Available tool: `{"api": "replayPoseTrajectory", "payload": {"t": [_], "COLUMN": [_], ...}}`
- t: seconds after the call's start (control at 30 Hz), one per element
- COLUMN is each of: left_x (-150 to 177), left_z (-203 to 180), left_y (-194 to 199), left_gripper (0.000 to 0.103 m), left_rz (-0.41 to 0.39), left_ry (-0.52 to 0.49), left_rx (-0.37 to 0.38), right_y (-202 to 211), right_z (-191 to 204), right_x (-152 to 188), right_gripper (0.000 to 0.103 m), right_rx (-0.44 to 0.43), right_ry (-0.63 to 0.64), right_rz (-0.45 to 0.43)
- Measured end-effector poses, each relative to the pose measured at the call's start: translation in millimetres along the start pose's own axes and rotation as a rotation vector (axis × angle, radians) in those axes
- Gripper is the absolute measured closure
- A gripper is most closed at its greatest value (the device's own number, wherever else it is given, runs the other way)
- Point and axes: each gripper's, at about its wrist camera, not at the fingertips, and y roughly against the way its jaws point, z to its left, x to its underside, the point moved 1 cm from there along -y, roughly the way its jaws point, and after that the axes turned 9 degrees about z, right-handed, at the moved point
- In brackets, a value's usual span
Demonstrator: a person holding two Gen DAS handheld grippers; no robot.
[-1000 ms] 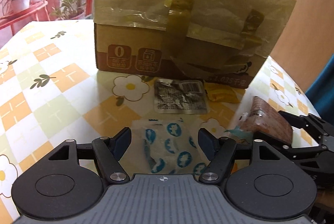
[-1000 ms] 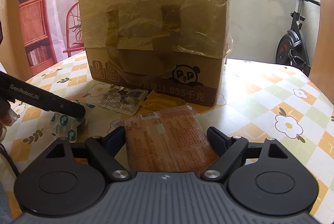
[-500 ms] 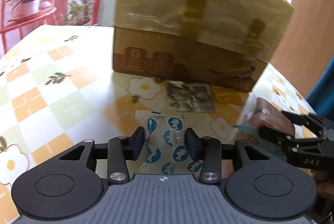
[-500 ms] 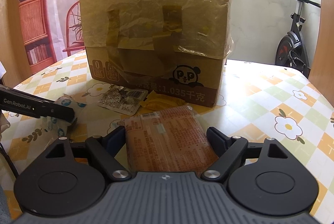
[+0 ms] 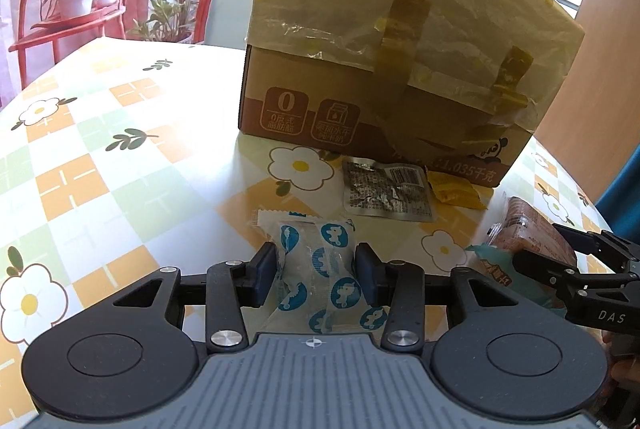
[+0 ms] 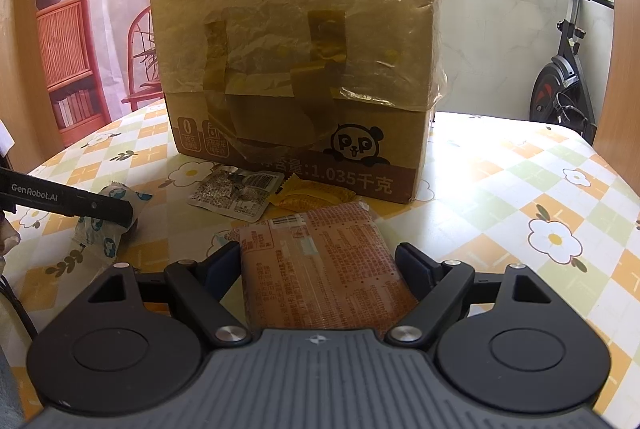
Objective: Organize snacks
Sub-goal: 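Close the left gripper on the white blue-dotted pack while the right gripper closes on the pink bread pack, then lift both packs and carry them over the floor box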
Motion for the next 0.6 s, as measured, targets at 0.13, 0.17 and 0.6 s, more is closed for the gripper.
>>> {"api": "replayPoseTrajectory", "payload": {"t": [0.13, 0.17, 0.6], "left_x": [1, 0, -27], "left_z": [0, 1, -8], "left_y": [1, 1, 54], "left_gripper": [0.058, 0.059, 0.060], "left_rz": [-0.002, -0.002, -0.166], "left_ry": [-0.002, 0.000, -0.125], "left_rx": [0.003, 0.012, 0.073], "right_y": [0, 0, 25], "right_z": [0, 0, -3], "right_x": [0, 0, -10], "right_gripper": [0.018, 0.019, 0.023], "right_rx": [0.000, -0.001, -0.015], "right_ry": [0.000, 0.000, -0.035], "right_rz": [0.000, 0.000, -0.091]}}
